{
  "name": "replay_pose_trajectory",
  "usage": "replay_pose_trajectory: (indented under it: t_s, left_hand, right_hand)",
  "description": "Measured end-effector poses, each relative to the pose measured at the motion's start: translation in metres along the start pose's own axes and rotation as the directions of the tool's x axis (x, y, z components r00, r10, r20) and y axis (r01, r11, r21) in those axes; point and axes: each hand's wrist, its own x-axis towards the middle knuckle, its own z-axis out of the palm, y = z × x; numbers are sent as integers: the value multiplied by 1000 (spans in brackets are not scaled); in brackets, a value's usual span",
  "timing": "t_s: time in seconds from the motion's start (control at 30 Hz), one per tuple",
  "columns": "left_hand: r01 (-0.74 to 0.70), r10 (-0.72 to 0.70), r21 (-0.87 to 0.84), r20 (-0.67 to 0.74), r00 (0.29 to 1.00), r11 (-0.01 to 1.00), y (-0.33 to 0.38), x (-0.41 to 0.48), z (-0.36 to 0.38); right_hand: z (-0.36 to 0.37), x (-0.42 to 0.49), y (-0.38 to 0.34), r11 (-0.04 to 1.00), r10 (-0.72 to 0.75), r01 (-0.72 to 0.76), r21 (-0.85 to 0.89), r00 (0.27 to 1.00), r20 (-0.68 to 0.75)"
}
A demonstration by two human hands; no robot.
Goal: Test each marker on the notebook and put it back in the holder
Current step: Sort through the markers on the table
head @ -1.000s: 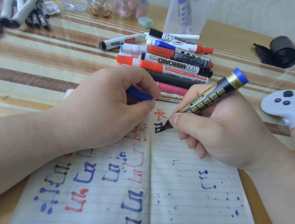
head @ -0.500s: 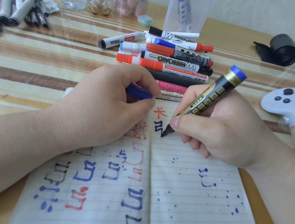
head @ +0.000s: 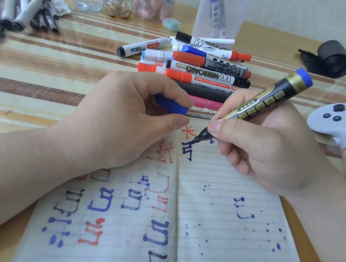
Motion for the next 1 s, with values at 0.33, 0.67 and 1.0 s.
replay_pose_trajectory:
  t_s: [0.33, 0.67, 1.0]
  left_hand:
    - [1, 2, -225, 15, 1000, 974, 5, -3, -1]
    - [-100, 95, -199, -33, 995, 975, 4, -4, -2]
    - [-225, 222, 39, 66, 973, 974, 14, -9, -2]
  right_hand:
    - [0, 2, 1, 959, -65, 118, 257, 976, -207]
    - [2, -1, 0, 942, -94, 137, 306, 984, -150]
    - [-3, -1, -2, 935, -11, -4, 353, 999, 40]
